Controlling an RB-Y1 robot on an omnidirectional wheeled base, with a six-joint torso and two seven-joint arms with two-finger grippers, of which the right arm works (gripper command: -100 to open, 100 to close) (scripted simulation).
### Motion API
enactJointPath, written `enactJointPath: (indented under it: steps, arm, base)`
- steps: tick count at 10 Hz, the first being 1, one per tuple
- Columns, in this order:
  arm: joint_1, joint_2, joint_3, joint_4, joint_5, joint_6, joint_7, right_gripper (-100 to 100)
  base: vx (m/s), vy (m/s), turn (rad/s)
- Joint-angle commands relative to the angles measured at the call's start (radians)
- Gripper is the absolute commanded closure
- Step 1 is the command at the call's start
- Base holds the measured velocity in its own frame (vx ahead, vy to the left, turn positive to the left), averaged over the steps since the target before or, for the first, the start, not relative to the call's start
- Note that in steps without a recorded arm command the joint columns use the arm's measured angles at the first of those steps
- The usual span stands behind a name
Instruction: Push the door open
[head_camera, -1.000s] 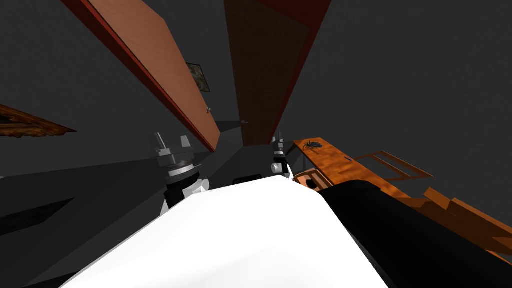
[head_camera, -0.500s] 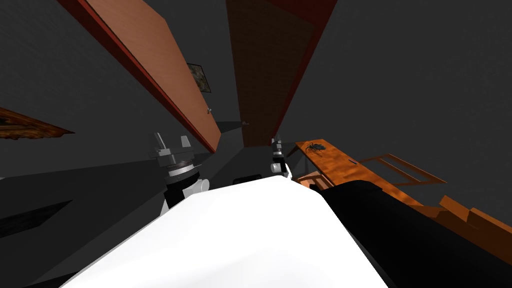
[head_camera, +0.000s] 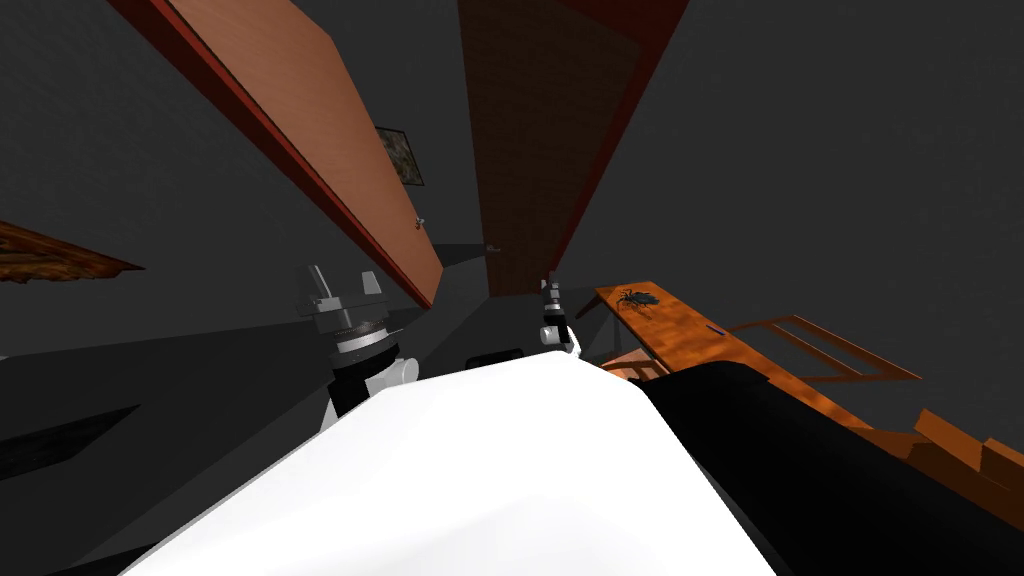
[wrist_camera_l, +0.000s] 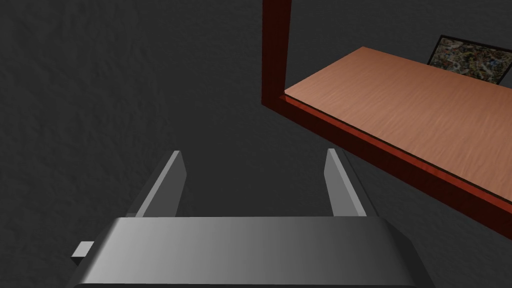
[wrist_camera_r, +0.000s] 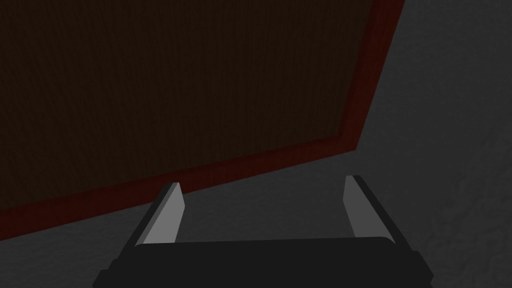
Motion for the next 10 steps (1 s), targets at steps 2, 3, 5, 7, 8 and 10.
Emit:
enactJointPath:
  steps: [2,3,5,7,8,10]
  arm:
    - [-0.022,-0.004,-0.005,0.064,0.004,-0.019,0.000,-100]
    - [-0.030,-0.004,-0.006,0.088,0.005,-0.026,0.001,-100]
    - [-0.047,-0.006,-0.009,0.134,0.009,-0.038,0.001,-100]
    - [-0.064,-0.006,-0.012,0.182,0.012,-0.051,0.002,-100]
    - [-0.072,-0.006,-0.013,0.206,0.014,-0.057,0.003,-100]
    - [-0.089,-0.005,-0.016,0.254,0.017,-0.070,0.004,-100]
  base:
    - [0.088,0.026,0.020]
    - [0.105,0.019,0.017]
    - [0.110,0.022,0.021]
    - [0.100,0.032,0.019]
    - [0.102,0.019,0.021]
    - [0.098,0.023,0.019]
